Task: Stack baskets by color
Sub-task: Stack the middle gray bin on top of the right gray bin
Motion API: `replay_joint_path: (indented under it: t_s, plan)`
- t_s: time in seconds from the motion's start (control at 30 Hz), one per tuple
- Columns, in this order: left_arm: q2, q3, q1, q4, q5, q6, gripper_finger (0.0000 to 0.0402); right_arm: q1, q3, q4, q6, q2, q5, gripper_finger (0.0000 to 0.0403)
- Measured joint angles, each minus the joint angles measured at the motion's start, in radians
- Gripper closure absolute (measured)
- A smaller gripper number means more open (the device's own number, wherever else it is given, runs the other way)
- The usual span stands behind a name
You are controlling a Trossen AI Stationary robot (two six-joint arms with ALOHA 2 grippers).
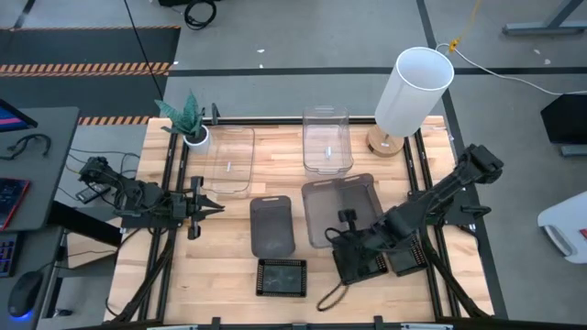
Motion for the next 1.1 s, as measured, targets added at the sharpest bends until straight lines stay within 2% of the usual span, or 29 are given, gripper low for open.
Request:
replay_joint_path:
  t_s: [0.1, 0.4, 0.6, 0.83, 1.1]
  plan:
    - [0.000, 0.000, 0.000, 0.000, 0.000, 0.000, 0.0370, 0.031, -0.026, -0.037, 0.026, -0.063, 0.026, 0.0397]
    - [0.000, 0.000, 0.000, 0.000, 0.000, 0.000, 0.0374, 0.076, -0.207, -0.051, 0.094, -0.298, 0.014, 0.0397]
    - [0.000, 0.000, 0.000, 0.000, 0.000, 0.000, 0.0373, 0.086, -0.339, -0.065, 0.079, -0.423, -0.023, 0.0397]
    - [0.000, 0.000, 0.000, 0.000, 0.000, 0.000, 0.0368, 0.085, -0.440, -0.076, 0.071, -0.495, -0.021, 0.0396]
    - [0.000, 0.000, 0.000, 0.000, 0.000, 0.000, 0.0376, 0.085, -0.500, -0.077, 0.023, -0.490, -0.024, 0.0396]
